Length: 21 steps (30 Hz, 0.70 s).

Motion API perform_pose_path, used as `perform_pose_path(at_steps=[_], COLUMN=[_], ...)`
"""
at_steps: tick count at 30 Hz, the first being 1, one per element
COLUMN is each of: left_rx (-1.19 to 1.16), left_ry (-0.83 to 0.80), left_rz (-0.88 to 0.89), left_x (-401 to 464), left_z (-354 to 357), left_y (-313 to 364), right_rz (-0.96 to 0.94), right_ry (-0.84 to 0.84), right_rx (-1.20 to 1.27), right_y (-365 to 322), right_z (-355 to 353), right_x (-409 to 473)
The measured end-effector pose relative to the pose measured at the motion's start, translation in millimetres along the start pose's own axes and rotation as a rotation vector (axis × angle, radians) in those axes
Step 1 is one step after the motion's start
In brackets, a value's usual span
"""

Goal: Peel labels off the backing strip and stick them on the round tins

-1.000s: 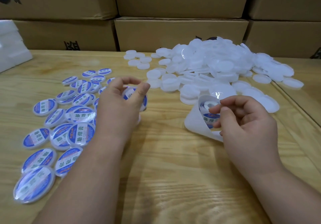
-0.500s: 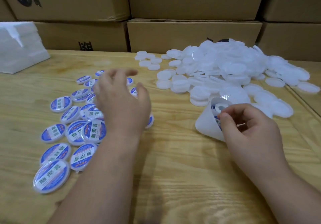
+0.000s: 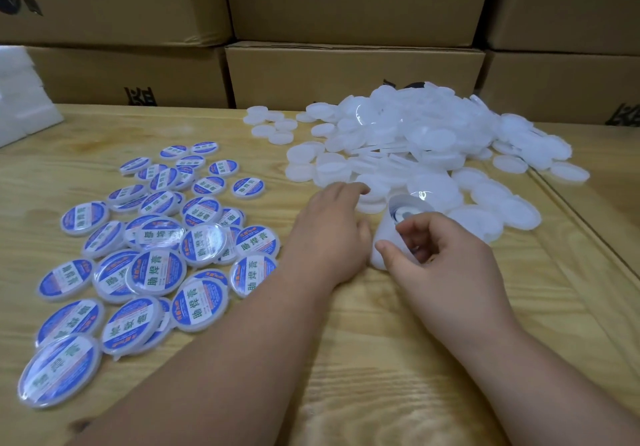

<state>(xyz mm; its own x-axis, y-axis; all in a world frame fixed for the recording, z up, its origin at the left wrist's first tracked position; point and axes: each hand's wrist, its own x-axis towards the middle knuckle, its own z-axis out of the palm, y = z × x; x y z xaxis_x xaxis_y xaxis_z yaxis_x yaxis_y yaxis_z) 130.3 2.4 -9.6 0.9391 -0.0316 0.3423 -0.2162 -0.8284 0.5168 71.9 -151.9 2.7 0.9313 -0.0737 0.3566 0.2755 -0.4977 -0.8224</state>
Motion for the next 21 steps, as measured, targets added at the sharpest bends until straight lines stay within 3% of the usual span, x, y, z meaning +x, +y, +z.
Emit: perform_pose_path(at_steps=[10,16,21], left_rx=[0.241,0.085,-0.193], left_ry=[-0.09,-0.005,0.078], left_rz=[-0.077,-0.112,-0.162], left_x=[49,46,34], left_z=[9,9,0], left_y=[-2,-5,-10], right_rz=[0.024,0.037,0.027], right_ry=[-0.008,-0.022,-0.058], right_rx=[0.008,-0.003,-0.108], right_y=[3,4,4], right_z=[-1,-3,-3], right_x=[0,2,2])
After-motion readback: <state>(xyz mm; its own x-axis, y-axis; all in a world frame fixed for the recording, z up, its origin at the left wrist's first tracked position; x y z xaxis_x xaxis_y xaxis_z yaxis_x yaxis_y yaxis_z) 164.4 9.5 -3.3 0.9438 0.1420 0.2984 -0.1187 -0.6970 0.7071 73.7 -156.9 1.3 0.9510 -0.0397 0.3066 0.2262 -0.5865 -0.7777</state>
